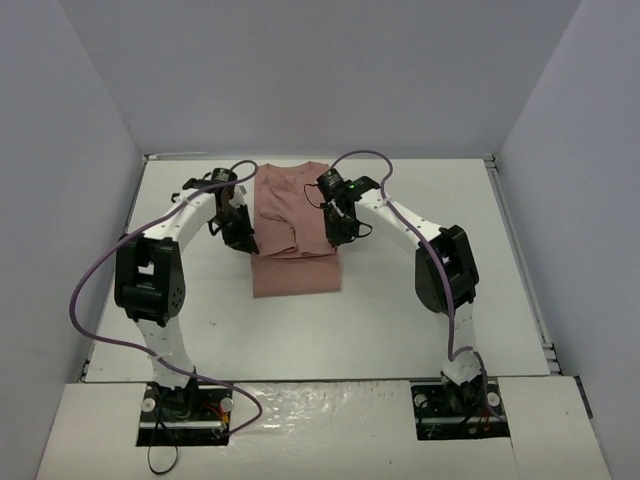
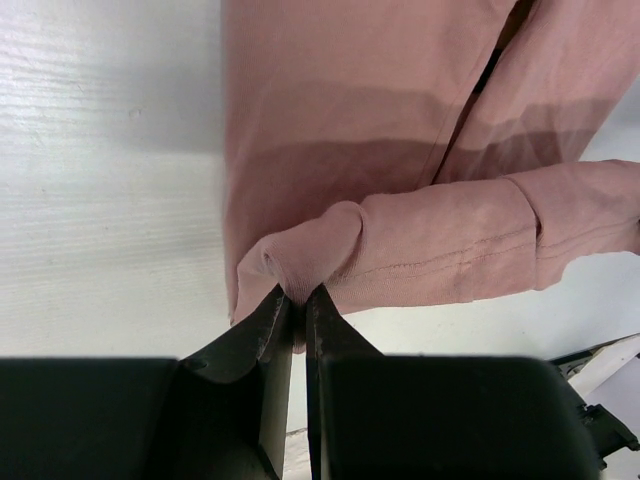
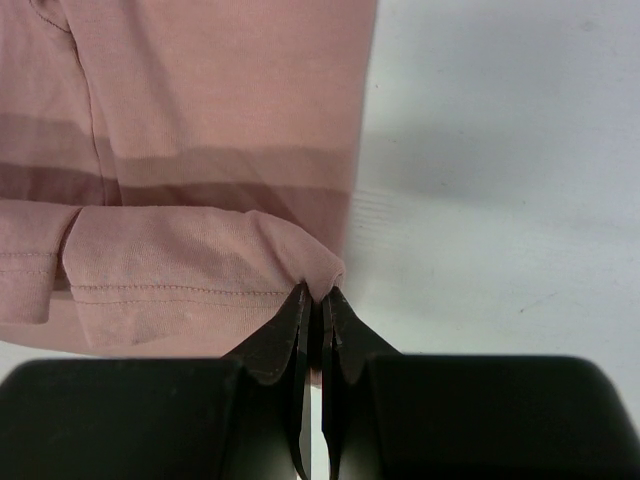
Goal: Fold and stack the t-shirts
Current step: Fold the folded rectangular tshirt in 1/3 of the way
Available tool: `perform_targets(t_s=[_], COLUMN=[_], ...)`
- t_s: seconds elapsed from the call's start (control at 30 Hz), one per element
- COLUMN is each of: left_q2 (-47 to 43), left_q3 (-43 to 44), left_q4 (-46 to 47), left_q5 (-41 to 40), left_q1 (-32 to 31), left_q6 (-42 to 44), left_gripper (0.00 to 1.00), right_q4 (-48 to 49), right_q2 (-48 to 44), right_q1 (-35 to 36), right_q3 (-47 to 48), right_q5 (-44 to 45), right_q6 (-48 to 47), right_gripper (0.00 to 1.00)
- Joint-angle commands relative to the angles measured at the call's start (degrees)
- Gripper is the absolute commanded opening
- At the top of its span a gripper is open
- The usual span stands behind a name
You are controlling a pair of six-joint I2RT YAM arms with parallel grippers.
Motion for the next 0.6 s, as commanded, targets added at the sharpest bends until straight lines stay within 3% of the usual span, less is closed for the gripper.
perform_targets(t_s=[0.0, 0.57], left_q2=[-0.2, 5.6], left_q3=[3.4, 7.8], left_q4=[0.5, 1.0], left_q5=[-2.1, -2.9], left_q1=[1.7, 2.6], left_q6=[0.9, 1.4], left_gripper=[0.0, 0.01], right_q4=[-3.4, -3.2], right_q2=[0.1, 5.4], right_q1=[-1.6, -2.7], right_q3=[2.6, 6.8], right_q5=[3.1, 5.3], right_q6=[-2.0, -2.4], right_gripper=[0.0, 0.0])
